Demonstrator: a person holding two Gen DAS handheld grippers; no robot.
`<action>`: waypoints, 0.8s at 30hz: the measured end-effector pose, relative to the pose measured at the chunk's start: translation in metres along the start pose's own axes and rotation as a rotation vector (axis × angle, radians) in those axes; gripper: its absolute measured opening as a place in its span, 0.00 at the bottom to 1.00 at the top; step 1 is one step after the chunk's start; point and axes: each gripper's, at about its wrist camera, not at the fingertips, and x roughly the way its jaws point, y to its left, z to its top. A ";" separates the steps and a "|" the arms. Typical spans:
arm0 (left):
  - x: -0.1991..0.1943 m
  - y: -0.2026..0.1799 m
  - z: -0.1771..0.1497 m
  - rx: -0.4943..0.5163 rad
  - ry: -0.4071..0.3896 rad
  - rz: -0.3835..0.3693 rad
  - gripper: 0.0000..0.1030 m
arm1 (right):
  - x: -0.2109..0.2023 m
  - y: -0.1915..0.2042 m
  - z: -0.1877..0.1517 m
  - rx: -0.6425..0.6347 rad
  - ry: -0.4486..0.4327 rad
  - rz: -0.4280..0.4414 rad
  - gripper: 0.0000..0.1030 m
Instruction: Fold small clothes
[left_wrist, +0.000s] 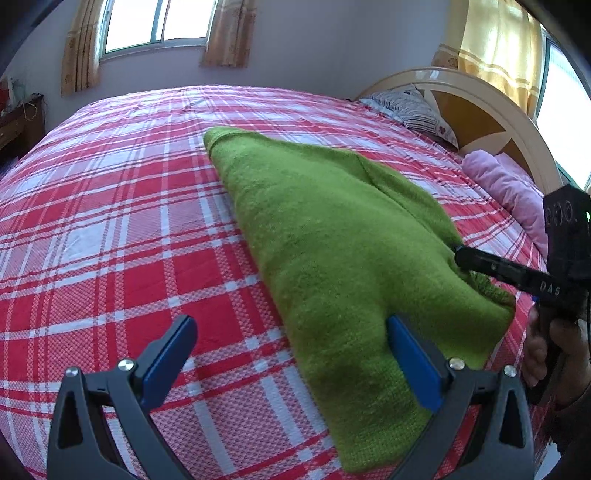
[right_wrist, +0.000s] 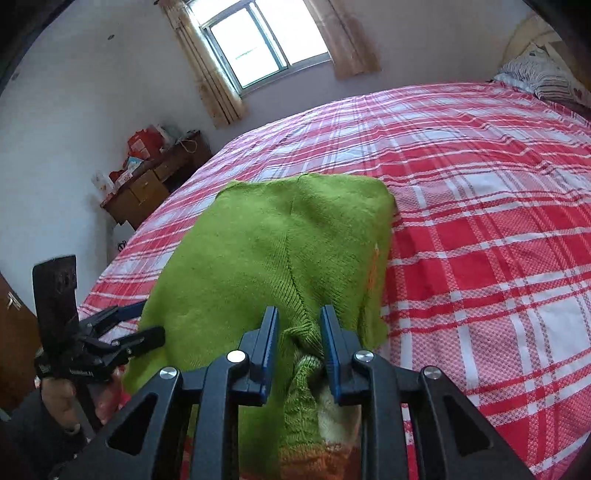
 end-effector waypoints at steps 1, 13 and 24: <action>-0.001 -0.001 0.003 -0.012 0.006 -0.001 1.00 | 0.000 0.002 0.000 -0.006 0.001 -0.001 0.23; 0.017 -0.017 0.011 0.036 0.033 -0.043 1.00 | -0.002 -0.010 -0.008 0.037 -0.015 0.026 0.22; 0.018 -0.016 0.004 0.016 0.048 -0.080 1.00 | -0.006 -0.005 -0.013 0.016 -0.012 -0.013 0.22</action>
